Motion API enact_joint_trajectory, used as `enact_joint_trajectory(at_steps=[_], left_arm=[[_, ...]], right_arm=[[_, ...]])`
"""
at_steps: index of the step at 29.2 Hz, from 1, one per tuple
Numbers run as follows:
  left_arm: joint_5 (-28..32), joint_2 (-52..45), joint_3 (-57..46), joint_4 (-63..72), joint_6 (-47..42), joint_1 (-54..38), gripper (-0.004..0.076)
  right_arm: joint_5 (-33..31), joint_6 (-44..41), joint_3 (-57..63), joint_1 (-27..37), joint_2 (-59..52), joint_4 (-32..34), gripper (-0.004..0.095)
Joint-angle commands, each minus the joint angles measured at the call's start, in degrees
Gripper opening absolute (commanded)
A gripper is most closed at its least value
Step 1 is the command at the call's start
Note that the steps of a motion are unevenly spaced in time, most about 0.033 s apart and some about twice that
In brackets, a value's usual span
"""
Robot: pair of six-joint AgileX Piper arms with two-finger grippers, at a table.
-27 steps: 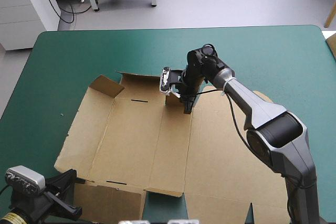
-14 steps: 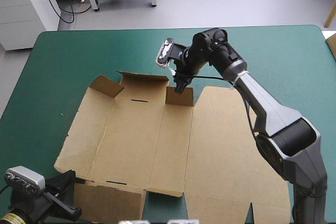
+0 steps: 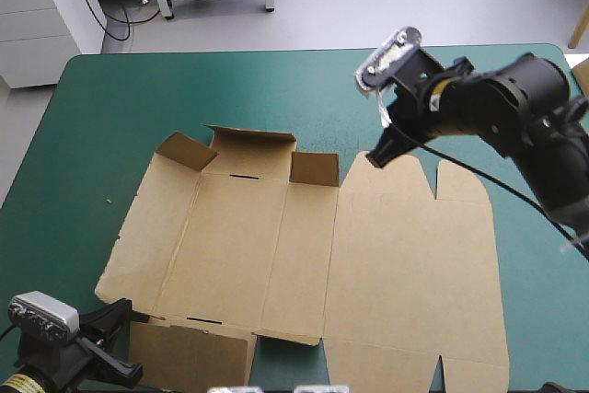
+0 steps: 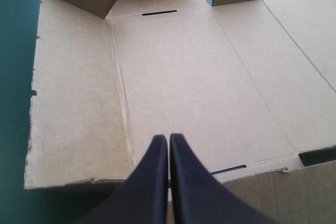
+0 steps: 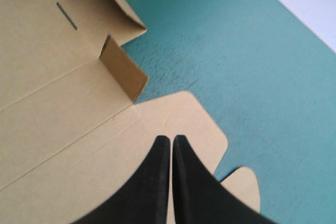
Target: Fold the box
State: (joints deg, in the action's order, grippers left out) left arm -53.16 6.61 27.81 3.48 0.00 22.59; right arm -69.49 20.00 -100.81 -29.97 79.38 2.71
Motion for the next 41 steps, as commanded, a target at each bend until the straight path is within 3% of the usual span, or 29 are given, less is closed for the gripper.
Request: enact_joint_trajectory(at_steps=[1,7,16,29,32,38,41], left_arm=[[3.77,0.91,1.75,0.44,0.00,0.36,-0.0008],[3.77,0.91,1.75,0.44,0.00,0.36,-0.0008],[3.87,0.91,1.75,0.44,0.00,0.36,-0.0008],[3.98,0.91,1.75,0.44,0.00,0.36,0.0004],[3.98,0.91,1.75,0.44,0.00,0.36,0.0084],[3.98,0.91,1.75,0.56,0.00,0.36,0.0390],[4.10,0.91,1.75,0.69,0.00,0.36,0.0424]], right_arm=[[3.54,-2.81,9.33,0.38,-9.55,0.49,-0.0020],[13.40,-6.12,29.63,0.38,-24.07,0.49,-0.0020],[21.74,-11.28,53.91,0.38,-40.00,0.39,-0.0020],[29.52,-15.53,72.03,0.38,-56.77,-0.36,-0.0020],[29.52,-15.62,73.40,0.38,-59.19,-0.59,-0.0020],[32.29,-16.49,74.90,0.38,-61.14,-0.59,-0.0020],[32.22,-16.49,74.90,0.38,-61.27,-0.59,-0.0020]])
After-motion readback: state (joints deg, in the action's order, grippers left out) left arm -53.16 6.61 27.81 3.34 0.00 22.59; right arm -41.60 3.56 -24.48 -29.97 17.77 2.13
